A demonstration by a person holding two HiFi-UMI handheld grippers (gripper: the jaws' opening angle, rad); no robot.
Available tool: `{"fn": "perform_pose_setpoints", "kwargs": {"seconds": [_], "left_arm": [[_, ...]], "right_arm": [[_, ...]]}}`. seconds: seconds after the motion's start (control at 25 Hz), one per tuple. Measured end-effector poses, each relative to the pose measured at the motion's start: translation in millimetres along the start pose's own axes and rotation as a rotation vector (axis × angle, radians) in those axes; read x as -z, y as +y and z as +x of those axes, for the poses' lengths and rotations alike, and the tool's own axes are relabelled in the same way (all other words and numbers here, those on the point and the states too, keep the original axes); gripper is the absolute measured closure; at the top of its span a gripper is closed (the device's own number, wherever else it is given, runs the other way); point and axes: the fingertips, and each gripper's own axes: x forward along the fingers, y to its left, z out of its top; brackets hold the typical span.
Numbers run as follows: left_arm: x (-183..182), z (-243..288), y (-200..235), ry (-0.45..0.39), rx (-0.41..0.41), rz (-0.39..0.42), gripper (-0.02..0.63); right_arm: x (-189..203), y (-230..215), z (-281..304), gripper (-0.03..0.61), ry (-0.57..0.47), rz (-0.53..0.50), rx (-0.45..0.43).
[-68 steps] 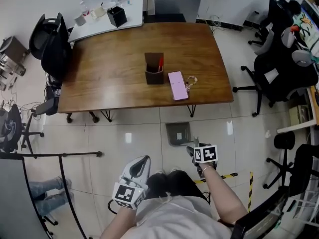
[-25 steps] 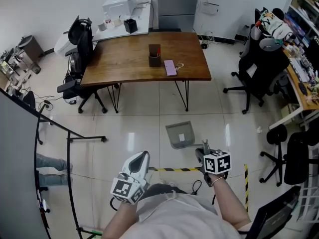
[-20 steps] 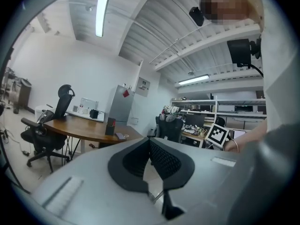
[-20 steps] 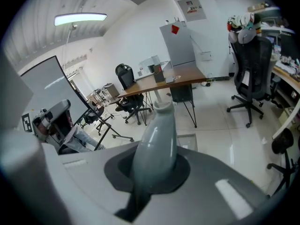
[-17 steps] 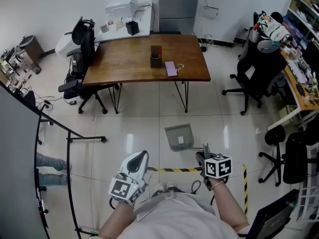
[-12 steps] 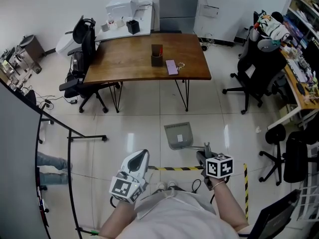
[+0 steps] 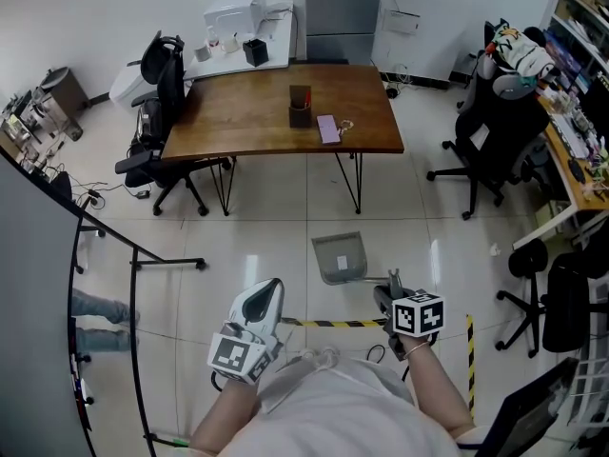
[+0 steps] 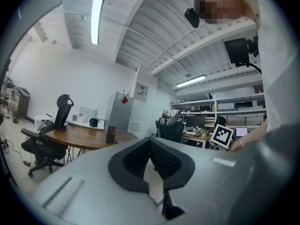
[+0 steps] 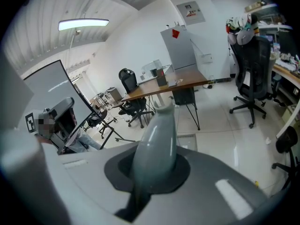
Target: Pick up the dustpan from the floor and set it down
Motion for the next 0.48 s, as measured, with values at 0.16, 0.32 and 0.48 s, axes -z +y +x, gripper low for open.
{"fn": "perform_pose_setpoints", "kwargs": {"seconds": [0.16,0.32,0.48], "left_arm": [[2,11,2,0.004,-0.020,-0.004,0.600],[13,23,5,0.028,-0.031,-0.002,0.600],[28,34,19,0.067,-0.033,-0.028,0.600]], "right_arm": [[-2,-9,4,0.577,0.020,-0.011,-0.014],[-4,-21,13,0.577,0.039,-0.017,-0.025],[-10,-32,33,0.577,0.062,-0.011,-0.019]]}}
